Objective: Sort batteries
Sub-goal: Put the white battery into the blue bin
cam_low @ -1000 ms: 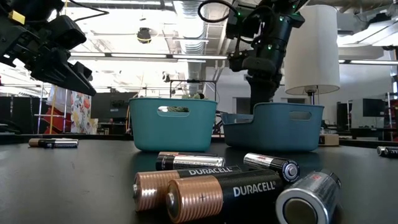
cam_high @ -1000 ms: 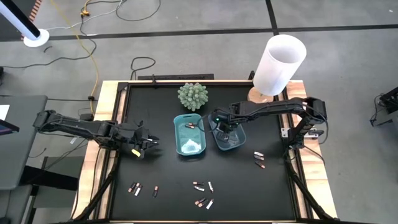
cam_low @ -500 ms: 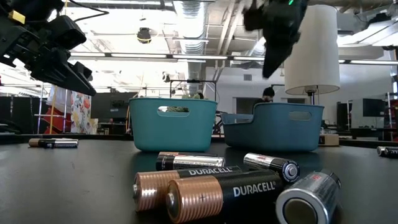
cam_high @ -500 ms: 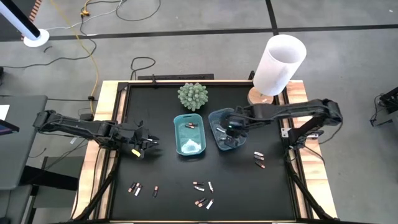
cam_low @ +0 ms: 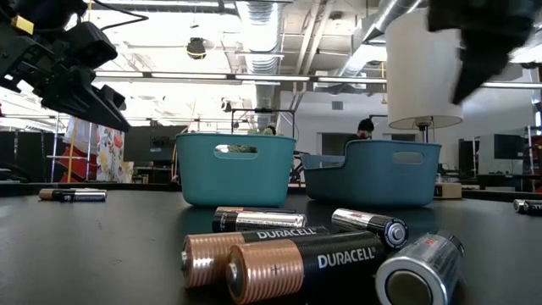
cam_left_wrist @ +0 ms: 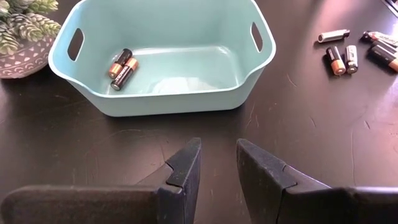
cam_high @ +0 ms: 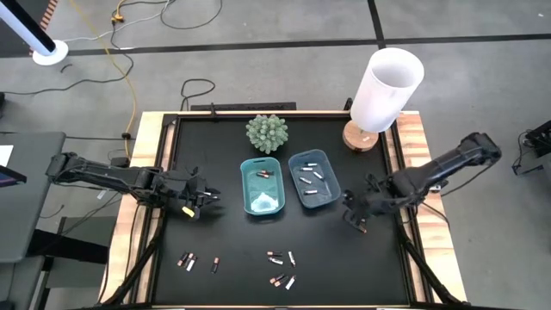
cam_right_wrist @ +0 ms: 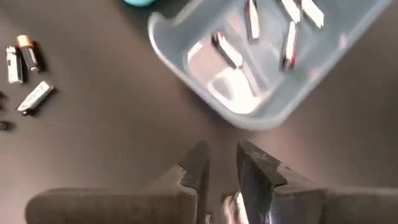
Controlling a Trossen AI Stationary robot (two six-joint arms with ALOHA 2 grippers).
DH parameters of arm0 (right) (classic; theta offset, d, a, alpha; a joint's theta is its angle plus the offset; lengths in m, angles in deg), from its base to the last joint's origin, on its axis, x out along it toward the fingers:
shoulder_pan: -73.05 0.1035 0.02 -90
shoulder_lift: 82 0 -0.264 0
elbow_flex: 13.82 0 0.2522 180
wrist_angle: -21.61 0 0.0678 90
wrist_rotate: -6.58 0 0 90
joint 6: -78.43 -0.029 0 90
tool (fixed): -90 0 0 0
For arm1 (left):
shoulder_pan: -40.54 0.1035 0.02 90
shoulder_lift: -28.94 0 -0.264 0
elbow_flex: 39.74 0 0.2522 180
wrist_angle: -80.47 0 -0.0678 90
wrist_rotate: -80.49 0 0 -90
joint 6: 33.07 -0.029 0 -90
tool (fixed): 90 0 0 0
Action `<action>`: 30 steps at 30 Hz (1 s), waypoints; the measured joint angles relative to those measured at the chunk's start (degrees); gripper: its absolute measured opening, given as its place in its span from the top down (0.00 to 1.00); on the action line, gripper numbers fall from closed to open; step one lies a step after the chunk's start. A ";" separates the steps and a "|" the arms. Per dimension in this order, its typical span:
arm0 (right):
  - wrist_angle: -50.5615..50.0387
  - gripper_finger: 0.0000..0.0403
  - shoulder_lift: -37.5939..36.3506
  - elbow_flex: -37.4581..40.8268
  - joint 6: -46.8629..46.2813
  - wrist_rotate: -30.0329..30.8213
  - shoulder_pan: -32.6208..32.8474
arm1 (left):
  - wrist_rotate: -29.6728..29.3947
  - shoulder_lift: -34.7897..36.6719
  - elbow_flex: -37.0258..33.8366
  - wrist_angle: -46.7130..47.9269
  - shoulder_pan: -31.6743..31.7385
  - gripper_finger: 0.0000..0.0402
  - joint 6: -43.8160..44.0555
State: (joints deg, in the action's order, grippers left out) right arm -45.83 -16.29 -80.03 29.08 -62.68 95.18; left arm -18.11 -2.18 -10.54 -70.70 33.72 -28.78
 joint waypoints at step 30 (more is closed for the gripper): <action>0.59 0.70 -2.62 17.47 -14.59 -6.11 3.25 | 0.00 0.02 0.00 0.09 0.01 0.76 0.00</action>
State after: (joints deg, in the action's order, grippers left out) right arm -45.24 -18.91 -62.56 14.49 -68.78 98.43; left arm -18.11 -2.16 -10.54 -70.61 33.73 -28.78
